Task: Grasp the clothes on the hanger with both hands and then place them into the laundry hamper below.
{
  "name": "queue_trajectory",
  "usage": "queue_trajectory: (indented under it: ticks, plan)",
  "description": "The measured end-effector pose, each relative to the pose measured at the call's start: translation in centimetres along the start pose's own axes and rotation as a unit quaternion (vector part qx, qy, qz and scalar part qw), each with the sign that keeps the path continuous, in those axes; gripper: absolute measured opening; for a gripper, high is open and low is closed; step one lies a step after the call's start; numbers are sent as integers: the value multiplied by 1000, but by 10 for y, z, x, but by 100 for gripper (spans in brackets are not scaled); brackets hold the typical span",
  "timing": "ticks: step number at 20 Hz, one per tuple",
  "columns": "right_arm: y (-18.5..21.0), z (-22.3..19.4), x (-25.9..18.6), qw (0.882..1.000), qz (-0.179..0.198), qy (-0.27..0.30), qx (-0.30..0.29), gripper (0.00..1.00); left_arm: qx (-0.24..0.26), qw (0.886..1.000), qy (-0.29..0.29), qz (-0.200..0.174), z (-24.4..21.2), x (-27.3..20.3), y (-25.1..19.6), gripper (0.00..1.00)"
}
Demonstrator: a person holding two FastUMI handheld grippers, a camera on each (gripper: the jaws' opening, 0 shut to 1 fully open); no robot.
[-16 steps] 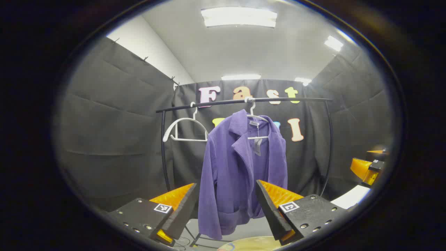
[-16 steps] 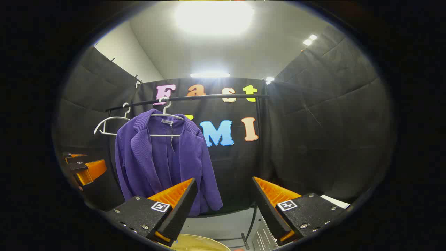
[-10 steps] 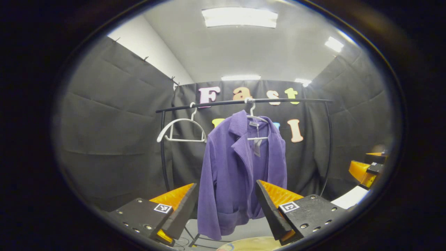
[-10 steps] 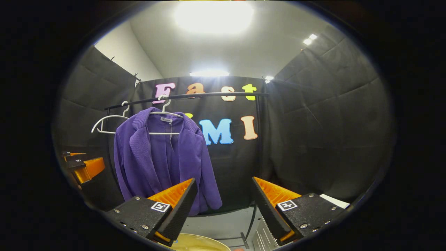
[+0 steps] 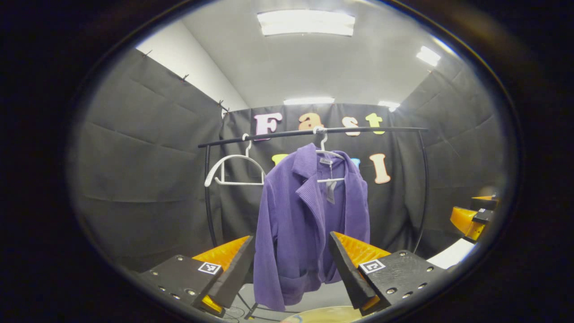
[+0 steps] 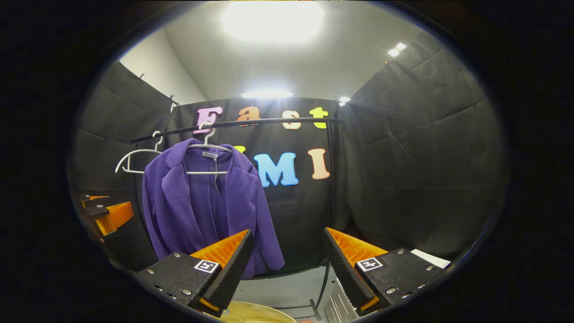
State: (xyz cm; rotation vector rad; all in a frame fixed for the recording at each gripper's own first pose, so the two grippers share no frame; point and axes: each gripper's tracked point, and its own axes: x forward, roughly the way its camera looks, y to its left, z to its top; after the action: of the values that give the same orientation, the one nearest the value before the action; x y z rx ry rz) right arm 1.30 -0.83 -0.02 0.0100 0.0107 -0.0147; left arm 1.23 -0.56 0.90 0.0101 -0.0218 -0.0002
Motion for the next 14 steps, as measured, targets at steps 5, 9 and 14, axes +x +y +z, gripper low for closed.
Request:
queue_trajectory:
  ticks: [5, 9, 14]
  plan:
    - [1, 14, 25, 1000, 16, -12, 2, 96, 0, 1000, -10, 12, 15, 11, -2, 95]
    - [9, 28, 51, 999, 38, -19, 11, 96, -4, 1000, -16, 26, 25, 23, -4, 100]
    - [21, 52, 93, 996, 70, -44, 15, 95, -14, 998, -18, 53, 40, 49, -2, 100]
